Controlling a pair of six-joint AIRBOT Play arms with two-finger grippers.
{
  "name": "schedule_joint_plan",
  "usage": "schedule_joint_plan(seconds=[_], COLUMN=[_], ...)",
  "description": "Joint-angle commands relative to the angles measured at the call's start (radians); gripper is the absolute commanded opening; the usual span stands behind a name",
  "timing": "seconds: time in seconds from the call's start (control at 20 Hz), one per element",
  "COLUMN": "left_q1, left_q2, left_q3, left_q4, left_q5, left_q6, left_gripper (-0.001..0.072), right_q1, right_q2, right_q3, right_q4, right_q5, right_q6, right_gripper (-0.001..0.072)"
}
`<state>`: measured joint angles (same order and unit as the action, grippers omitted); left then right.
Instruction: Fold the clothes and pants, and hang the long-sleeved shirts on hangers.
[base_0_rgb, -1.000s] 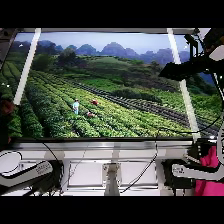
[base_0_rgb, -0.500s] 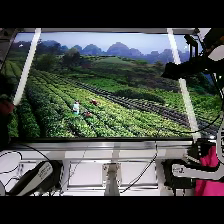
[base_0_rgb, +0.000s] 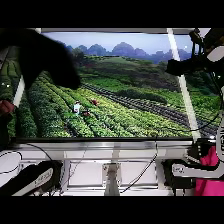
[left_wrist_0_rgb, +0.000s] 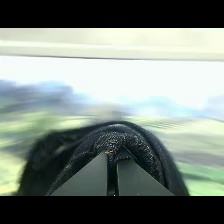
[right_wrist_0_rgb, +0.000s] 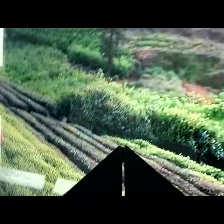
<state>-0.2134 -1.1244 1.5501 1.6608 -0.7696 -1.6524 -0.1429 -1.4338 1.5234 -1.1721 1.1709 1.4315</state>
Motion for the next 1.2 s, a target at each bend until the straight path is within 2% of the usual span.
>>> schedule_joint_plan(seconds=[0.0,0.05,0.15,0.2,0.3,0.45,0.55,0.7,0.95,1.15], left_q1=[-0.249,-0.286,-0.327,-0.346,-0.37,-0.387,-0.391,-0.391,-0.391,-0.387], left_q2=[-0.128,-0.166,-0.229,-0.26,-0.32,-0.385,-0.397,-0.397,-0.397,-0.397], left_q3=[0.008,0.008,0.008,0.007,0.005,-0.06,-0.153,-0.277,-0.391,-0.394], left_q4=[-0.024,-0.023,-0.023,-0.023,-0.012,-0.011,0.002,0.032,0.032,0.056], left_q5=[0.144,0.148,0.073,-0.003,-0.185,-0.33,-0.335,-0.343,-0.338,-0.302], left_q6=[0.003,0.003,0.004,0.034,0.154,0.195,0.195,0.195,0.195,0.195], left_gripper=[0.0007,0.0006,0.0007,0.0006,0.0007,0.0007,0.0007,0.0007,0.0008,0.0009], right_q1=[-0.038,-0.053,-0.085,-0.103,-0.13,-0.136,-0.13,-0.11,0.013,0.181], right_q2=[-0.001,-0.001,-0.001,-0.001,-0.001,-0.001,-0.001,-0.005,-0.049,-0.053], right_q3=[0.0,0.0,0.0,0.0,0.0,0.0,0.0,-0.002,-0.022,-0.168], right_q4=[-0.042,-0.053,-0.061,-0.062,-0.063,-0.057,0.001,0.147,0.154,0.151], right_q5=[-0.042,-0.038,-0.018,-0.002,0.05,0.169,0.227,0.234,0.34,0.307], right_q6=[0.048,0.049,0.051,0.051,0.04,-0.074,-0.156,-0.249,-0.314,-0.351], right_gripper=[0.0016,0.0016,0.0016,0.0015,0.0015,0.0016,0.0016,0.0016,0.0016,0.0028])
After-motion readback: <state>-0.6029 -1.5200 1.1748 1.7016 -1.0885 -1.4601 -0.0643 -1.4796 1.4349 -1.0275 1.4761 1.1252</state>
